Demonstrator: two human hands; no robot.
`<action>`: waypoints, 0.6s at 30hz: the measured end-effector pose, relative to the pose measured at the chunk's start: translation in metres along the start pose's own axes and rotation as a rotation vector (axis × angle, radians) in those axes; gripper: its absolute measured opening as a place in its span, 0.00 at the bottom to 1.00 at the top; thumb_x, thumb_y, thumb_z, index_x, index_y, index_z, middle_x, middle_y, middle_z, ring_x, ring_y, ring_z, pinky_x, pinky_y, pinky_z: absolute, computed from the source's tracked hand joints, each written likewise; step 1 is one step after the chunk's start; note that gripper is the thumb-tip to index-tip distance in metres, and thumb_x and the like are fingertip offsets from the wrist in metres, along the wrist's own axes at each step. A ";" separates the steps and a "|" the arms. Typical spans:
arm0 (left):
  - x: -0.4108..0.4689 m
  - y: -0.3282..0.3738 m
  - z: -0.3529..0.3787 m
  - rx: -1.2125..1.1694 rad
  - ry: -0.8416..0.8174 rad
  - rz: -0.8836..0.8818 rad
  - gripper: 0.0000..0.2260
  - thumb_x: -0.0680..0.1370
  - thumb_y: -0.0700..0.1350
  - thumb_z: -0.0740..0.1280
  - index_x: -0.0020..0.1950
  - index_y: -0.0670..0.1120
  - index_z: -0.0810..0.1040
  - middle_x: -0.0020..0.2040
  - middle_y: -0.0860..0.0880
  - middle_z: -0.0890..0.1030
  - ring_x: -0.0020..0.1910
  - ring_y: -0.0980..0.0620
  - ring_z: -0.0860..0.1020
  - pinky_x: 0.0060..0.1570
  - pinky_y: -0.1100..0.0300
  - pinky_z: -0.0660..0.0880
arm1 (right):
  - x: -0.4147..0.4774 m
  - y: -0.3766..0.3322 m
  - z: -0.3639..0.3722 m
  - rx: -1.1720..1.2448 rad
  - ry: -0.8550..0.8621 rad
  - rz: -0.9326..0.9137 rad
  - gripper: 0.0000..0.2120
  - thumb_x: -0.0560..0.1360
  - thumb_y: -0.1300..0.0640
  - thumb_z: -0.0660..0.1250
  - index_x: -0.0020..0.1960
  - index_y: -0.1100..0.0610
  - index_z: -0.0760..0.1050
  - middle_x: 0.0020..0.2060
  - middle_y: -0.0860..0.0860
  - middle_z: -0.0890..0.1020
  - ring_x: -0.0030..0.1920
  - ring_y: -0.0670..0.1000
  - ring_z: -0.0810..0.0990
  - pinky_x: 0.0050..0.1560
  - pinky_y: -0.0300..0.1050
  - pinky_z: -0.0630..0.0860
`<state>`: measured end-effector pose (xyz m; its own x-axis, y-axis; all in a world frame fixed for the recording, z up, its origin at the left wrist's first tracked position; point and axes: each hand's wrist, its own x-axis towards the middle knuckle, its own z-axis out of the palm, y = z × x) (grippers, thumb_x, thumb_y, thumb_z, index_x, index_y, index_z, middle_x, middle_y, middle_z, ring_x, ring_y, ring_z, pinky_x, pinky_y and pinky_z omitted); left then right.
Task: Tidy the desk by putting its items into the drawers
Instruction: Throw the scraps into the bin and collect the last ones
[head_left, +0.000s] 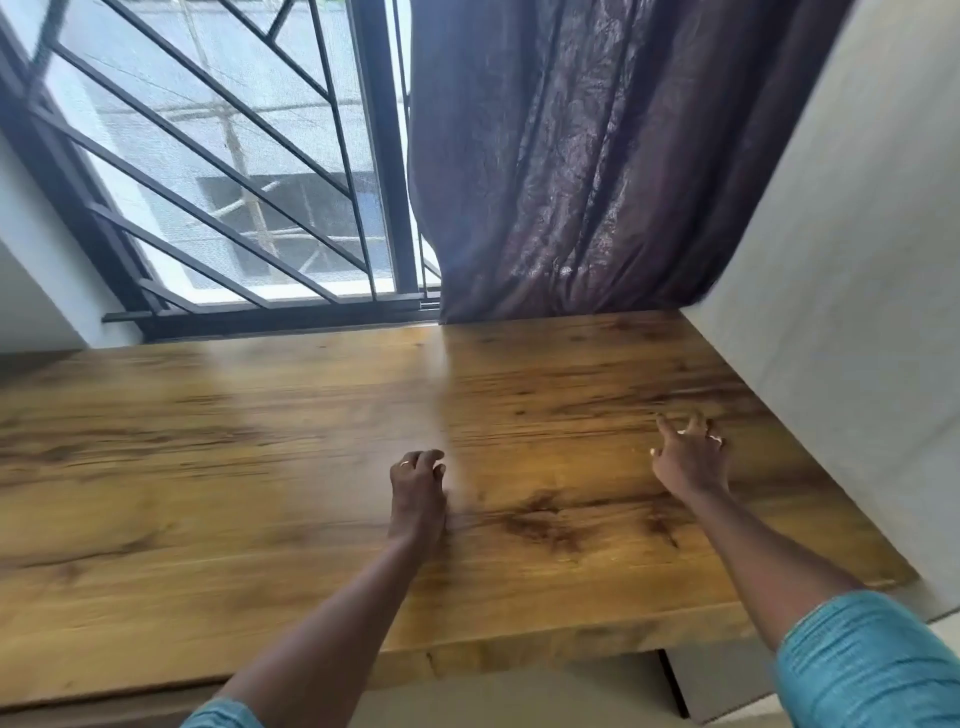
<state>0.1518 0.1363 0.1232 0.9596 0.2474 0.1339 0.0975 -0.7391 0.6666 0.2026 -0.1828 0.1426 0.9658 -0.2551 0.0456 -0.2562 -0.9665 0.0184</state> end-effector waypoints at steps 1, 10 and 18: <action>0.001 0.001 0.003 -0.014 -0.002 -0.001 0.12 0.79 0.35 0.60 0.60 0.37 0.78 0.58 0.38 0.77 0.60 0.40 0.70 0.58 0.54 0.69 | 0.008 0.002 -0.001 0.022 -0.038 0.036 0.25 0.77 0.50 0.61 0.73 0.47 0.61 0.73 0.61 0.57 0.71 0.64 0.60 0.69 0.58 0.60; -0.008 -0.018 -0.026 0.043 0.132 -0.079 0.11 0.80 0.38 0.59 0.58 0.39 0.79 0.57 0.40 0.78 0.59 0.42 0.72 0.60 0.54 0.67 | 0.026 -0.038 0.021 0.194 -0.048 0.209 0.13 0.78 0.65 0.57 0.59 0.67 0.75 0.60 0.63 0.75 0.60 0.62 0.74 0.58 0.53 0.73; -0.047 -0.073 -0.097 0.066 0.218 -0.207 0.12 0.71 0.39 0.63 0.52 0.37 0.75 0.51 0.39 0.76 0.51 0.39 0.74 0.55 0.51 0.70 | -0.031 -0.196 0.030 0.556 0.058 -0.263 0.13 0.72 0.70 0.58 0.53 0.65 0.76 0.58 0.63 0.74 0.56 0.65 0.75 0.52 0.49 0.71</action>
<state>0.0738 0.2397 0.1392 0.8389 0.5205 0.1589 0.3091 -0.6960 0.6481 0.2239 0.0132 0.1079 0.9861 -0.0198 0.1649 0.0638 -0.8715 -0.4862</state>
